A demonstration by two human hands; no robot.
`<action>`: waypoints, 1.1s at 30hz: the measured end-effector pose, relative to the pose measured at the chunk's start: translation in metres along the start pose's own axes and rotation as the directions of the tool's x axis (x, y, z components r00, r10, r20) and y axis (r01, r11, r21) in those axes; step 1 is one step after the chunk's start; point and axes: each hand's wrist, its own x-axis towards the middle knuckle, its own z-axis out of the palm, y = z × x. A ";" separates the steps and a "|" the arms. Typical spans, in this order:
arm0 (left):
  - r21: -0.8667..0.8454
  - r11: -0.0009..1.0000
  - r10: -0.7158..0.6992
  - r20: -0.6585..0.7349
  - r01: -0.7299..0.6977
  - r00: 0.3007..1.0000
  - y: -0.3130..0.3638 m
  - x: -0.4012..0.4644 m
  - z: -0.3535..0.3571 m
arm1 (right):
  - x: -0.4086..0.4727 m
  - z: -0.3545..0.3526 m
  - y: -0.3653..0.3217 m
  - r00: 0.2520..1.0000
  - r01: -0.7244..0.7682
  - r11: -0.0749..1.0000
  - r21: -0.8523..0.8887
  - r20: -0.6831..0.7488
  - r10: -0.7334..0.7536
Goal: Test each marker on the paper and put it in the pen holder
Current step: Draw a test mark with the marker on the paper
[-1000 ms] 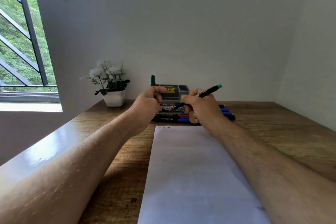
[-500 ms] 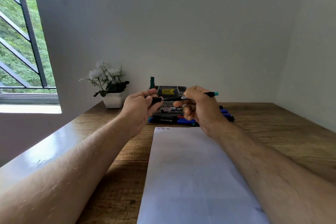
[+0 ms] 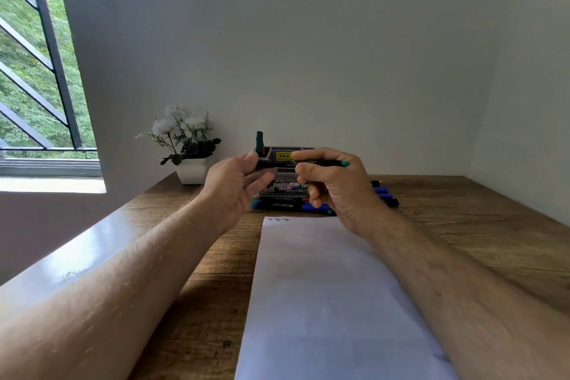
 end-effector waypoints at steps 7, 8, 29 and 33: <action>-0.012 0.992 0.126 -0.038 -0.126 0.991 0.002 0.003 -0.003 | -0.001 0.002 0.000 0.993 -0.077 0.995 -0.070 0.083 0.083; -0.003 0.991 0.137 -0.029 -0.137 0.990 0.002 0.003 -0.003 | -0.001 0.003 0.001 0.995 -0.058 0.986 -0.156 0.066 0.069; -0.044 0.993 0.114 0.014 -0.114 0.993 0.001 0.002 0.001 | -0.002 0.011 0.000 0.998 -0.061 0.961 -0.269 -0.043 0.052; -0.026 0.994 0.104 0.006 -0.104 0.995 -0.002 0.002 0.001 | -0.005 0.010 -0.003 0.989 -0.149 0.965 -0.216 -0.023 0.148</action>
